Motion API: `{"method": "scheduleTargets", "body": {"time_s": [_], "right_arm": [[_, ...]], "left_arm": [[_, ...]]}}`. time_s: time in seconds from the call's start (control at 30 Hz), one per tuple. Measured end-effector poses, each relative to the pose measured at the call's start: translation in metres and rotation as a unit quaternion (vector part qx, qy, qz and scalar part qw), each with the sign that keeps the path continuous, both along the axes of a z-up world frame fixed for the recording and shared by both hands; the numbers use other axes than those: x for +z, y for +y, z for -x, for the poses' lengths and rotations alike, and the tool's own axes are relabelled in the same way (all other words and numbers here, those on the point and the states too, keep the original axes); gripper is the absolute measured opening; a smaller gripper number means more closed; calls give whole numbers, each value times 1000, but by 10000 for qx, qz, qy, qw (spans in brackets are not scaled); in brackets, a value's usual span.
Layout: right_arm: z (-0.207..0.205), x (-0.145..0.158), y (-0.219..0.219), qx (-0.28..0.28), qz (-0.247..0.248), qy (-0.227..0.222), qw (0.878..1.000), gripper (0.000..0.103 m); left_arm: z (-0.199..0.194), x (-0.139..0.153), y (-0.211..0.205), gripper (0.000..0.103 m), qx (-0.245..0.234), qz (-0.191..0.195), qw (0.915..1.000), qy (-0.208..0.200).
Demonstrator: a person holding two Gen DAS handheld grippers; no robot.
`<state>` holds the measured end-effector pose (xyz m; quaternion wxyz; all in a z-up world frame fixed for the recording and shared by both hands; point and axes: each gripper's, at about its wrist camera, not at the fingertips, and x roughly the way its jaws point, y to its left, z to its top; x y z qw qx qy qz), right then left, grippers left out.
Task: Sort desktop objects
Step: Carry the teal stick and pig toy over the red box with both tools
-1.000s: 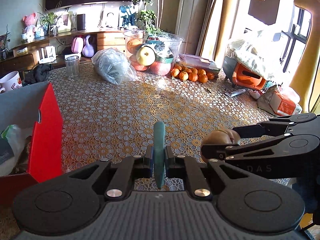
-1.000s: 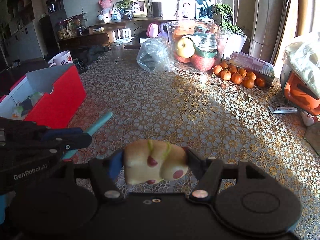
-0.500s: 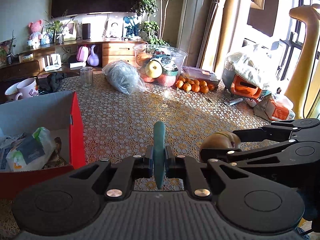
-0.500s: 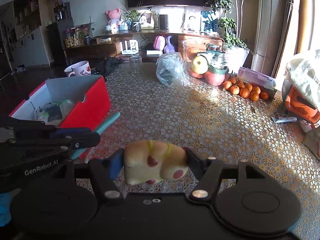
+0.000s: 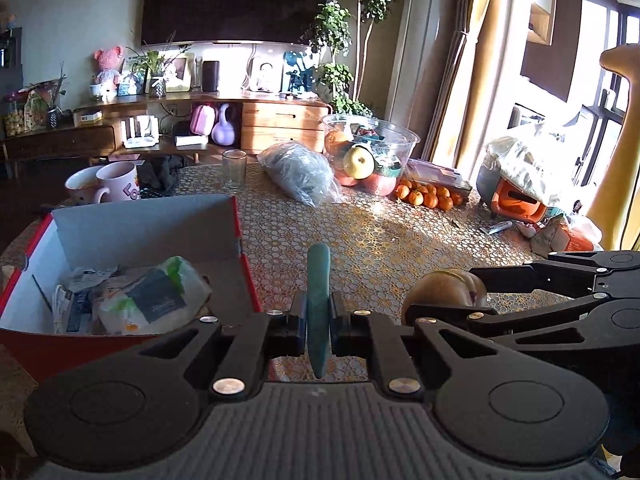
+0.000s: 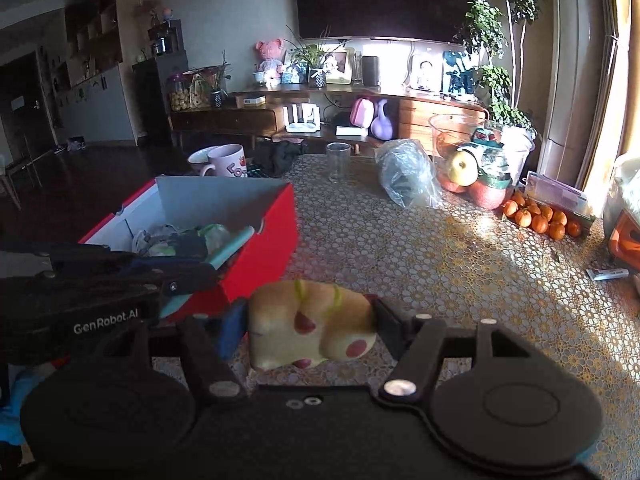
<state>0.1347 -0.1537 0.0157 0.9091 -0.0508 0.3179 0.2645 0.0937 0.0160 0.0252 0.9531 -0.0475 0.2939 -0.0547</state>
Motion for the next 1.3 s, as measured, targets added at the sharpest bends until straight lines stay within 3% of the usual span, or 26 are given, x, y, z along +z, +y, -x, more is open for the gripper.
{"method": "scheduleTargets", "body": {"time_s": [0.73, 1.03, 1.3], "right_arm": [[-18, 14, 110, 1094, 289, -465, 9925, 67], [-42, 14, 135, 1201, 583, -646, 9889, 67], [-61, 5, 167, 1458, 990, -765, 9814, 67]], "left_arm": [[-4, 6, 114, 10, 971, -202, 9951, -51], [-34, 8, 158, 10, 1112, -383, 9929, 183], [-63, -11, 180, 10, 991, -674, 9917, 464]]}}
